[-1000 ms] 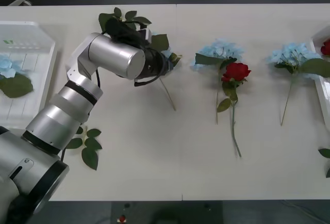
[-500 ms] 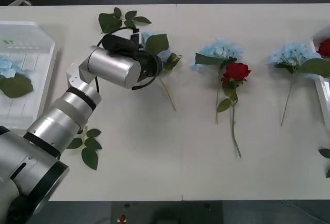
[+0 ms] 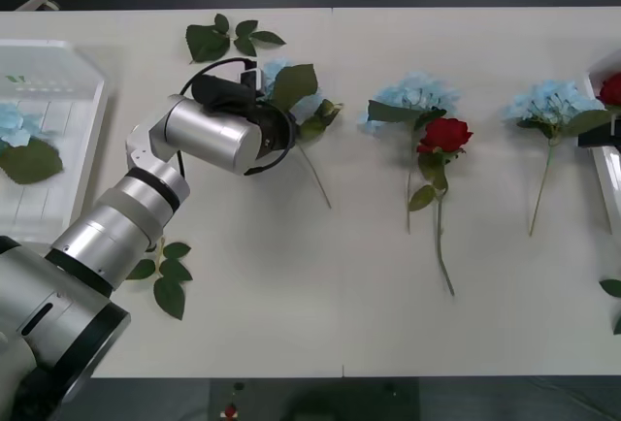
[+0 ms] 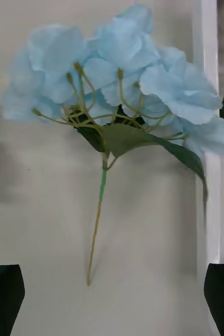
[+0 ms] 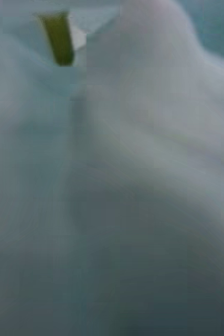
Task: Put the red flowers into the right box and the blue flowers into the left box
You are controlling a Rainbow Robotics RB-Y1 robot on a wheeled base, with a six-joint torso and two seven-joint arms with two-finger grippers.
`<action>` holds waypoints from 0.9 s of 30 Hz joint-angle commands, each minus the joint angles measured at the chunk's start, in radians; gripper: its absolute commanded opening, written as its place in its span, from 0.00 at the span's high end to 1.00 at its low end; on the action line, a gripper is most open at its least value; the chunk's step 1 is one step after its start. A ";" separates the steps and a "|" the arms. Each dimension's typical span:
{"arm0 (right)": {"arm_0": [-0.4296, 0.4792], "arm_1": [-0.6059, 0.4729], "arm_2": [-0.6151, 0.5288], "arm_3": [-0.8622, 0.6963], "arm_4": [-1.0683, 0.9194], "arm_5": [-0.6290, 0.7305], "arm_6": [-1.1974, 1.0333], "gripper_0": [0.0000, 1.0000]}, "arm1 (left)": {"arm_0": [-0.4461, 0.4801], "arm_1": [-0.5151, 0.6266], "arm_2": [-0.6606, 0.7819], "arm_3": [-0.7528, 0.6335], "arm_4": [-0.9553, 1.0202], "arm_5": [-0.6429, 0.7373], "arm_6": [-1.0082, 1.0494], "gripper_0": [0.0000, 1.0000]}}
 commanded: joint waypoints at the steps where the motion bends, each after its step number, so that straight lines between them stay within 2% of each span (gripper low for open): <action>1: -0.034 0.032 -0.011 -0.063 0.117 0.014 -0.144 0.00 | -0.035 0.001 -0.006 0.003 -0.005 -0.005 -0.001 1.00; 9: -0.064 0.179 -0.011 -0.051 0.430 0.120 -0.192 0.00 | -0.034 0.016 -0.005 -0.008 0.020 -0.005 0.004 1.00; 14: -0.076 0.249 -0.011 0.010 0.498 0.118 -0.192 0.00 | -0.032 0.042 -0.005 -0.023 0.109 0.001 -0.002 1.00; 19: -0.077 0.298 -0.011 0.046 0.559 0.115 -0.187 0.00 | -0.032 0.093 -0.002 -0.120 0.178 0.125 -0.001 1.00; 27: -0.077 0.371 -0.011 0.135 0.596 0.046 -0.177 0.00 | -0.028 0.198 0.066 -0.358 0.294 0.391 -0.004 1.00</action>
